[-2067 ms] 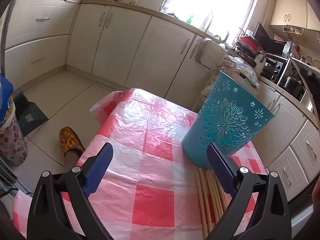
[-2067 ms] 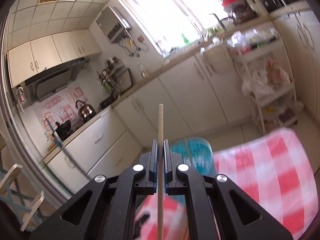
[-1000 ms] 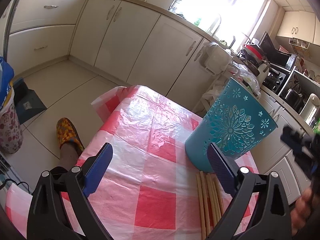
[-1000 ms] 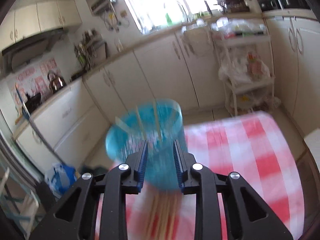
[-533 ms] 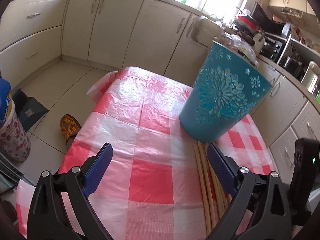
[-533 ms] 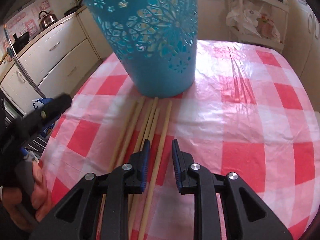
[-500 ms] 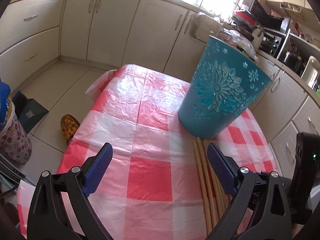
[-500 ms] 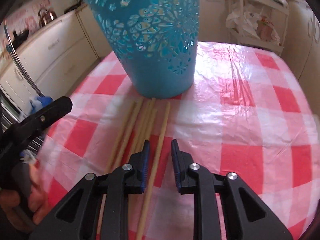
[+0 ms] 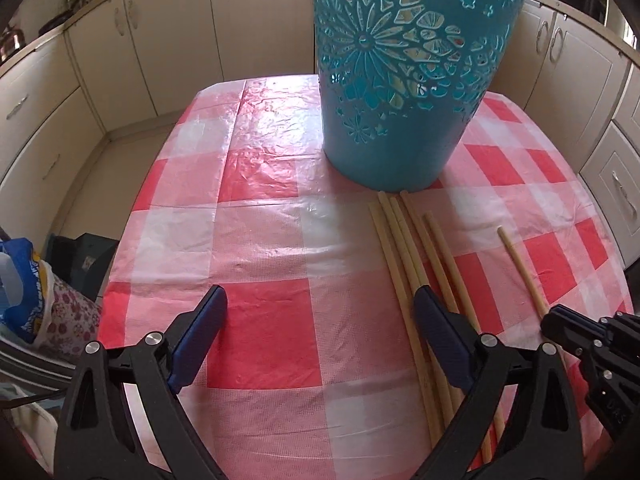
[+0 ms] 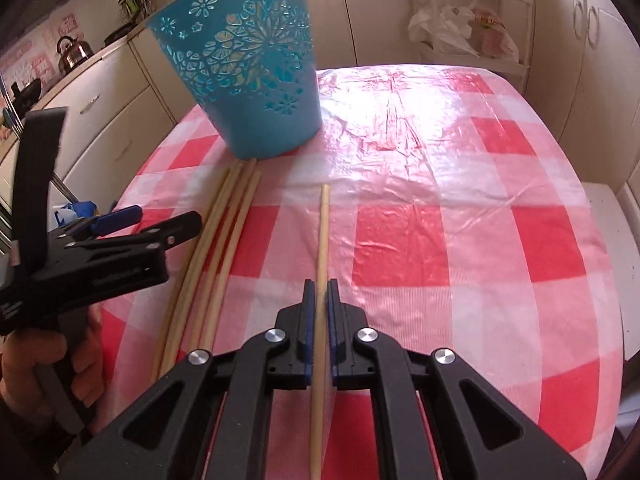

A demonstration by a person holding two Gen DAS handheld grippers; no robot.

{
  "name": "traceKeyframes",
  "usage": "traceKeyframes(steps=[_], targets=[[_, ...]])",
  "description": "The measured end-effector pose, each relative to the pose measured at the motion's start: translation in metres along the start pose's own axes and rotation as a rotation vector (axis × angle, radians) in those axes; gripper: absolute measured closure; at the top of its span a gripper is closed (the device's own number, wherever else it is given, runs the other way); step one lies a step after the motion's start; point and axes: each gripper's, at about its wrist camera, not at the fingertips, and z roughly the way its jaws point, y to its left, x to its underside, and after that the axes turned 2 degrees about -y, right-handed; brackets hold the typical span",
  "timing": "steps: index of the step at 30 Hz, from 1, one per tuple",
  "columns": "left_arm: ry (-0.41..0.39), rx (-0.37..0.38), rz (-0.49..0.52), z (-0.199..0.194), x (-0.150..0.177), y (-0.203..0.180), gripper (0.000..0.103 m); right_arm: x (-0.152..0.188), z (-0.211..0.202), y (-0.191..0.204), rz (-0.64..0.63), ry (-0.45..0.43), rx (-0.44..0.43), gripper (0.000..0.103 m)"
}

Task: Organize utensils
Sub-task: 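Lower the right gripper to the pile and grasp another stick, then move the left gripper to the stick pile while the right holds its stick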

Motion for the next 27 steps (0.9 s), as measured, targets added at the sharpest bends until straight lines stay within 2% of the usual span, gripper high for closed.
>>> traceKeyframes(steps=[5, 7, 9, 10, 12, 13, 15, 17, 25, 27], targets=[[0.009, -0.046, 0.034, 0.004, -0.006, -0.007, 0.012, -0.002, -0.001, 0.000, -0.004, 0.001, -0.002, 0.096], [-0.001, -0.037, 0.058, 0.004, -0.009, -0.010, 0.019, -0.006, 0.002, 0.001, -0.021, 0.003, 0.005, 0.094], [-0.008, 0.007, 0.085, 0.001, -0.010, -0.015, 0.038, -0.012, 0.008, 0.002, -0.044, -0.001, 0.017, 0.089], [-0.008, 0.025, 0.099, 0.000, -0.011, -0.017, 0.043, -0.013, 0.010, 0.004, -0.058, -0.005, 0.021, 0.089], [-0.012, 0.053, 0.130, -0.002, -0.012, -0.020, 0.060, -0.016, 0.014, 0.007, -0.082, -0.005, 0.037, 0.089], [-0.012, 0.070, 0.146, -0.002, -0.012, -0.023, 0.064, -0.017, 0.014, 0.008, -0.092, -0.005, 0.046, 0.089], [-0.013, 0.114, 0.179, -0.004, -0.011, -0.025, 0.085, -0.014, 0.014, 0.010, -0.104, -0.008, 0.062, 0.095], [-0.012, 0.133, 0.213, -0.006, -0.010, -0.027, 0.094, -0.012, 0.011, 0.007, -0.089, -0.003, 0.046, 0.097], [0.011, 0.159, 0.266, -0.012, -0.003, -0.027, 0.095, -0.016, 0.009, 0.002, -0.082, 0.026, 0.018, 0.096], [0.019, 0.159, 0.269, -0.012, -0.004, -0.027, 0.094, -0.020, 0.011, 0.004, -0.093, 0.032, 0.013, 0.088]])
